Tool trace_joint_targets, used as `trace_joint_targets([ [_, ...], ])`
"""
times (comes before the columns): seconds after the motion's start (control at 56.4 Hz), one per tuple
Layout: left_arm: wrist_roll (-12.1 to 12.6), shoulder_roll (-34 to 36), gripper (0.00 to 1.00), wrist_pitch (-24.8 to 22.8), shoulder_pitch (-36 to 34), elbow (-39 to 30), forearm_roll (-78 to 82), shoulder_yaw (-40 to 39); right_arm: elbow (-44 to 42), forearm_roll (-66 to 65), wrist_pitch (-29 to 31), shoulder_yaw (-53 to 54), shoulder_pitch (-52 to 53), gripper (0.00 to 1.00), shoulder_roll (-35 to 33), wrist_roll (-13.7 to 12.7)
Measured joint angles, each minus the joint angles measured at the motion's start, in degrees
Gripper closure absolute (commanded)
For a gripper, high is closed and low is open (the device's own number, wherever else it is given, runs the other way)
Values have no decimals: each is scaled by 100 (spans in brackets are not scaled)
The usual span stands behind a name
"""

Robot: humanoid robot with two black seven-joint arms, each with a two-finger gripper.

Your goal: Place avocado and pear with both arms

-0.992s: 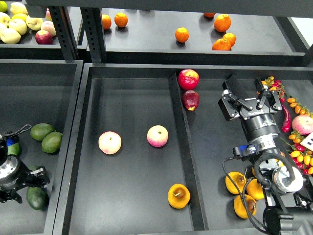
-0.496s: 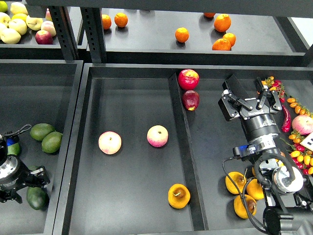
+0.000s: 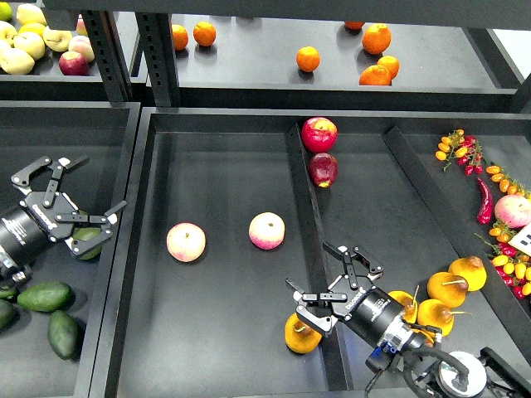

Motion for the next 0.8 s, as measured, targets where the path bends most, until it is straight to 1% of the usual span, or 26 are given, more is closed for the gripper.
trace_joint_targets([
  [0.035,0,-262,3,0,163,-74,1,-152,2,0,19,-88,41,1,-99,-77],
  [0.053,1,-633,3,0,380,-145,20,-330,4,0,35,-233,96,0,-261,-190],
  [0.071,1,-736,3,0,440,-161,28,-372,4,0,35,-276,109,0,-310,-220],
  [0.159,1,-1205,3,0,737,-279,62,-544,6,0,58,-484,184,1,-556,-400],
  [0.195,0,-1418,3,0,876,-323,75,-595,6,0,68,-605,238,1,-693,-512],
  [0.301,0,-1688,2,0,1166,-376,197,-630,5,0,79,-984,492,0,-1034,-723],
  [0.408,0,-1726,2,0,1356,-379,290,-476,1,0,79,-1494,919,1,-1385,-766],
  [0.62,1,-1734,2,0,1405,-383,317,-171,-10,-41,112,-2386,1643,1,-1967,-771],
  [0.797,1,-1734,1,0,1412,-383,318,-113,-62,-100,157,-2782,1813,1,-2122,-771],
])
